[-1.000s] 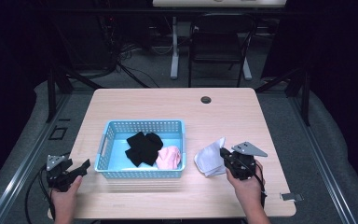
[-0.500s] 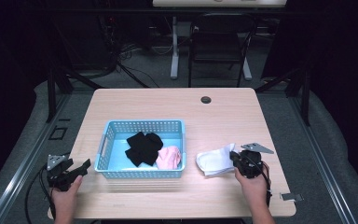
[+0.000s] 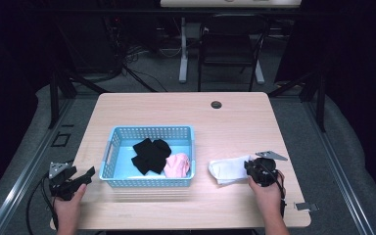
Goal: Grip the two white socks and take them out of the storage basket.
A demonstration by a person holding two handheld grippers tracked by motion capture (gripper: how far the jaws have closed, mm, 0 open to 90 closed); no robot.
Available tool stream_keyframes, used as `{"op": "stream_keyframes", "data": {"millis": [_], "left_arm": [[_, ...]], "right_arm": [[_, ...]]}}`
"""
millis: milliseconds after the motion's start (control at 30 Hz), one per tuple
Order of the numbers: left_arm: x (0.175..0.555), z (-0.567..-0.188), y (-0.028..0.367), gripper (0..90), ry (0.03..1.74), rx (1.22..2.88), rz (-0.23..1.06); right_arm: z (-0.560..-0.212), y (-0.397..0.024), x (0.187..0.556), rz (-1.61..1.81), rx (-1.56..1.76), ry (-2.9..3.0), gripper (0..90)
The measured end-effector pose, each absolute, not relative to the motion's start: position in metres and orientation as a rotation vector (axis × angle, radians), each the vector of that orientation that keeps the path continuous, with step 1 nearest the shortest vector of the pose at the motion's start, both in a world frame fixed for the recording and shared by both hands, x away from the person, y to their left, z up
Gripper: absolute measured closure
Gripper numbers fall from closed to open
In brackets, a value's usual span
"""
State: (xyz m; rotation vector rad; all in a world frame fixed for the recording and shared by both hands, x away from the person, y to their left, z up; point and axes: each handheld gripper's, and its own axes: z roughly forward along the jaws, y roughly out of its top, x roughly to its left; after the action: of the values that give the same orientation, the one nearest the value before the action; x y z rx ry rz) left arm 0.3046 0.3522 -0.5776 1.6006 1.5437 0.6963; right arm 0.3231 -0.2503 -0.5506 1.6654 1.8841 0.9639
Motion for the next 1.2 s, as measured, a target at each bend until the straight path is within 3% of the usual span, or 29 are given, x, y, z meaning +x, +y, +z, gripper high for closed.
{"op": "stream_keyframes", "data": {"millis": [167, 400, 833, 1200], "left_arm": [[0.304, -0.578, 0.353, 25.5, 1.546, 1.597, 0.697], [0.304, -0.577, 0.353, 25.5, 1.547, 1.597, 0.7], [0.304, -0.578, 0.353, 25.5, 1.548, 1.597, 0.697], [0.305, -0.578, 0.352, 25.5, 1.546, 1.604, 0.692]], "right_arm": [[-0.551, -0.251, 0.322, 0.979, 1.634, 1.847, 58.6], [-0.549, -0.246, 0.323, 0.968, 1.58, 1.855, 50.1], [-0.512, -0.216, 0.317, 1.064, 1.396, 1.938, 48.6], [-0.506, -0.189, 0.294, 1.134, 1.263, 2.02, 48.6]]}}
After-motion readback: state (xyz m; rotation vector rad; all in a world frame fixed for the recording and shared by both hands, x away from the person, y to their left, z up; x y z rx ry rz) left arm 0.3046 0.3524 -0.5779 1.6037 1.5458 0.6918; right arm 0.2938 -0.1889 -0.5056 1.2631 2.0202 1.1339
